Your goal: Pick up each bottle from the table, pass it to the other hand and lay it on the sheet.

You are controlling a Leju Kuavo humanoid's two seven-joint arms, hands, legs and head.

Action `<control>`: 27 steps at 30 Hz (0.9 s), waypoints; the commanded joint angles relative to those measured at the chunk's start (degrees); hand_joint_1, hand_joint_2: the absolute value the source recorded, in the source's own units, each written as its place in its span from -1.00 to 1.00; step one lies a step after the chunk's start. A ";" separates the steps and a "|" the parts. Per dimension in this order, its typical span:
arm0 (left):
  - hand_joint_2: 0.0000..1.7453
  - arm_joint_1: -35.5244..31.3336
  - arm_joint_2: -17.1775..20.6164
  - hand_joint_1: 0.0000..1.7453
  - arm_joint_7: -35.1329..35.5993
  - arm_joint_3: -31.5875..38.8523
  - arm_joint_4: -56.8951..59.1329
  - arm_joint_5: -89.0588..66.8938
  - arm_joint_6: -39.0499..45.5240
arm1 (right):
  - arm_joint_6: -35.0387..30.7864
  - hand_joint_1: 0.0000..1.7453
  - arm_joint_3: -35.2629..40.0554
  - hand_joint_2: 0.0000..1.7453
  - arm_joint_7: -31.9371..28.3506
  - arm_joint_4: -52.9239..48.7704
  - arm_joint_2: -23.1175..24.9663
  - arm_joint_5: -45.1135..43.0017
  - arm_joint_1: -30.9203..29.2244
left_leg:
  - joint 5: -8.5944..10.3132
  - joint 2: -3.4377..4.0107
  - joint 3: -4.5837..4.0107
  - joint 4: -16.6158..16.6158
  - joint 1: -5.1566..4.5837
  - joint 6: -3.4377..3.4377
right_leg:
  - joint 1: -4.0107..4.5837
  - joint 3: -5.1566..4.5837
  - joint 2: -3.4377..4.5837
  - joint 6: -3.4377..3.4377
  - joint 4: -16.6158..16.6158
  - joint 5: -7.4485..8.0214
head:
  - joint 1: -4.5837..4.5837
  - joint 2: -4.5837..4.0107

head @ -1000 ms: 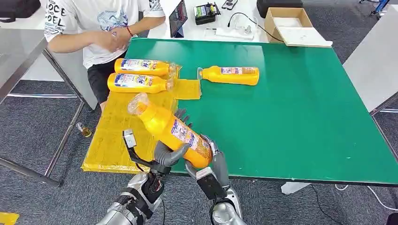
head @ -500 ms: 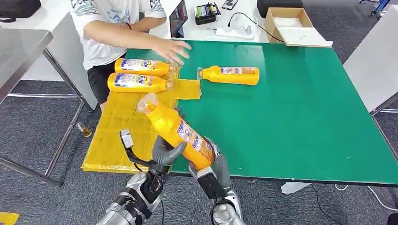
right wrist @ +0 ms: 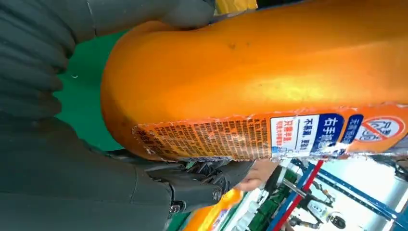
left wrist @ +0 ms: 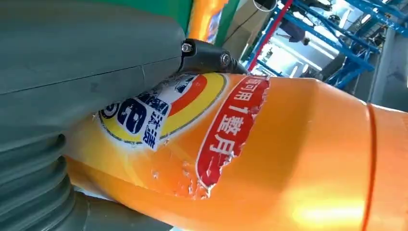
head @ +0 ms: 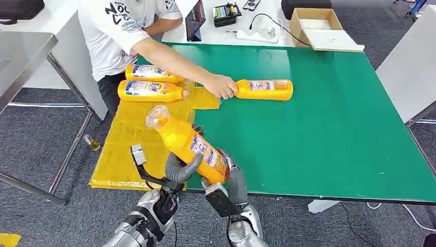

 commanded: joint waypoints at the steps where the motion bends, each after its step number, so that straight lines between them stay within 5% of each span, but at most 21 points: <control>1: 1.00 -3.93 0.64 1.00 0.61 -5.95 4.57 -0.62 -0.31 | 0.18 1.00 1.92 1.00 0.24 6.56 0.49 1.00 -2.77 | -0.07 0.04 0.23 -0.03 0.00 0.08 | 0.05 0.23 -0.06 -0.10 -0.03 -0.07 | 0.02 0.00; 16: 1.00 -4.98 0.98 1.00 0.75 -3.73 4.16 0.47 2.25 | 0.32 1.00 0.50 1.00 0.24 9.13 0.11 2.17 -3.11 | -0.06 0.03 0.23 -0.05 0.00 0.08 | 0.05 0.24 -0.08 -0.10 -0.05 -0.07 | 0.00 0.00; 17: 1.00 -5.06 1.04 1.00 0.82 -3.14 4.00 0.38 2.92 | 0.02 0.64 -0.01 1.00 0.24 8.49 0.02 2.29 -2.92 | -0.03 0.01 0.14 -0.04 -0.01 0.06 | 0.02 0.14 -0.07 -0.07 -0.03 -0.04 | 0.00 0.00; 18: 1.00 -5.07 1.12 1.00 0.45 -2.59 3.68 -0.01 3.93 | 0.75 -1.00 -0.44 1.00 0.24 7.06 -0.10 1.40 -2.47 | -0.08 0.04 0.30 -0.04 0.00 0.10 | 0.06 0.32 -0.09 -0.13 -0.05 -0.09 | 0.00 0.00; 19: 1.00 -5.07 1.20 1.00 0.06 -2.18 3.26 -0.52 4.69 | 2.34 -1.00 -0.64 1.00 0.24 6.05 -0.25 0.64 -2.23 | -0.13 0.06 0.44 -0.06 0.01 0.13 | 0.08 0.45 -0.11 -0.17 -0.07 -0.13 | 0.00 0.00; 20: 1.00 -5.15 1.24 1.00 -0.23 -1.63 2.85 -1.06 5.73 | 4.46 -1.00 -0.69 -1.00 0.24 4.50 -0.47 -0.38 -1.82 | -0.04 0.01 0.13 -0.01 0.01 0.07 | 0.04 0.14 -0.07 -0.08 -0.02 -0.05 | 0.00 0.00; 27: 1.00 -6.75 1.72 1.00 -2.41 6.65 -3.84 -8.26 18.07 | 15.58 -1.00 1.09 -1.00 0.24 -12.56 -2.96 -7.10 2.92 | -0.09 0.07 0.17 0.02 0.02 0.11 | 0.08 0.19 -0.07 -0.12 0.00 -0.08 | 0.02 0.00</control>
